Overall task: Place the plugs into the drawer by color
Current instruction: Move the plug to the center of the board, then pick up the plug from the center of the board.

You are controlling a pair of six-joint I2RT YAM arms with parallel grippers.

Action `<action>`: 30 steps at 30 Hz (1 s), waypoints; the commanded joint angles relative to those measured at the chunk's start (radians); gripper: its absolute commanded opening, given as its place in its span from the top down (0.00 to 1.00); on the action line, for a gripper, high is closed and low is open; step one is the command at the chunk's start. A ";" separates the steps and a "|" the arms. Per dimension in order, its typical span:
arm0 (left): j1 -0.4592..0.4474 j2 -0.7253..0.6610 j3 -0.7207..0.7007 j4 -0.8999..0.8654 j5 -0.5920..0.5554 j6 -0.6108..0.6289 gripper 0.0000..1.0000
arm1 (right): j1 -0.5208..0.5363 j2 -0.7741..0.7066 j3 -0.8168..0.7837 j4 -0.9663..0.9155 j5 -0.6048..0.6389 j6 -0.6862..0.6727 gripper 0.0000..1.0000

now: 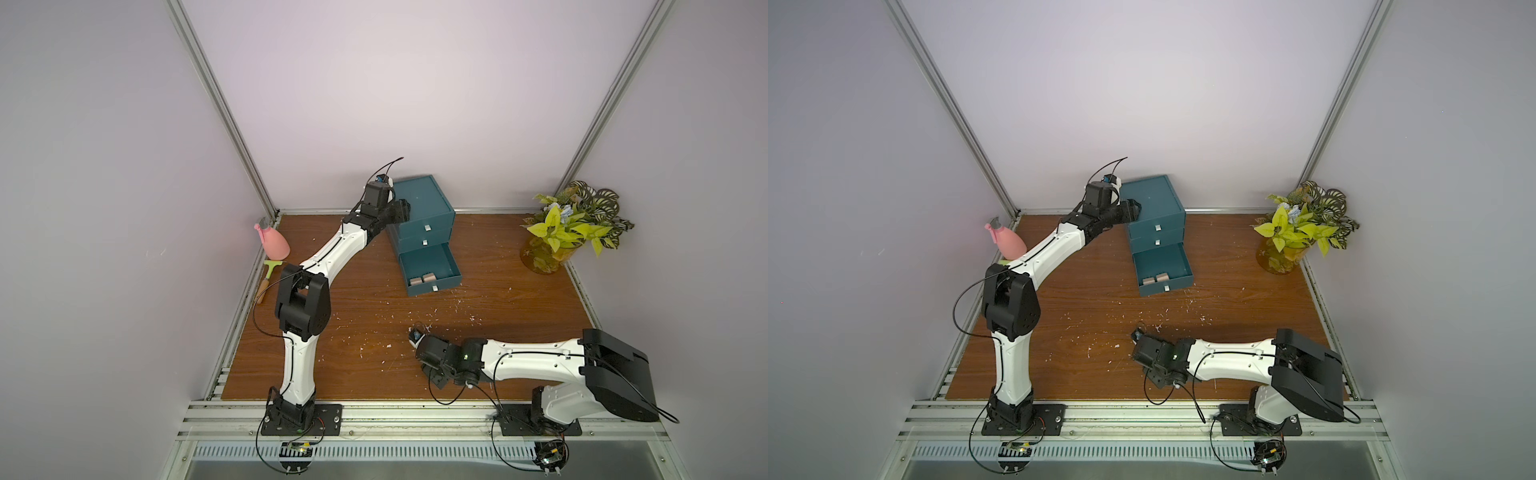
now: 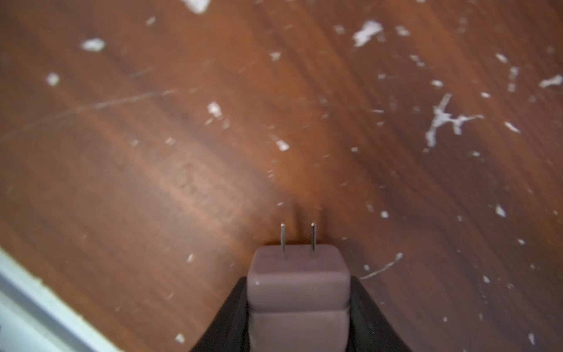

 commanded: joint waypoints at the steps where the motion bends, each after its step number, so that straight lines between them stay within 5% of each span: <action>1: 0.002 0.012 -0.021 -0.049 0.032 0.004 0.32 | -0.061 -0.009 -0.001 0.009 0.075 0.216 0.62; 7: 0.001 0.004 -0.022 -0.048 0.034 0.002 0.32 | -0.162 0.013 -0.031 -0.013 0.045 0.345 0.58; 16: 0.001 -0.005 -0.025 -0.044 0.033 0.002 0.32 | -0.207 0.024 0.043 -0.085 -0.014 0.283 0.35; 30: 0.004 -0.006 -0.024 -0.043 0.032 0.002 0.32 | -0.248 0.072 0.166 -0.182 -0.066 0.168 0.34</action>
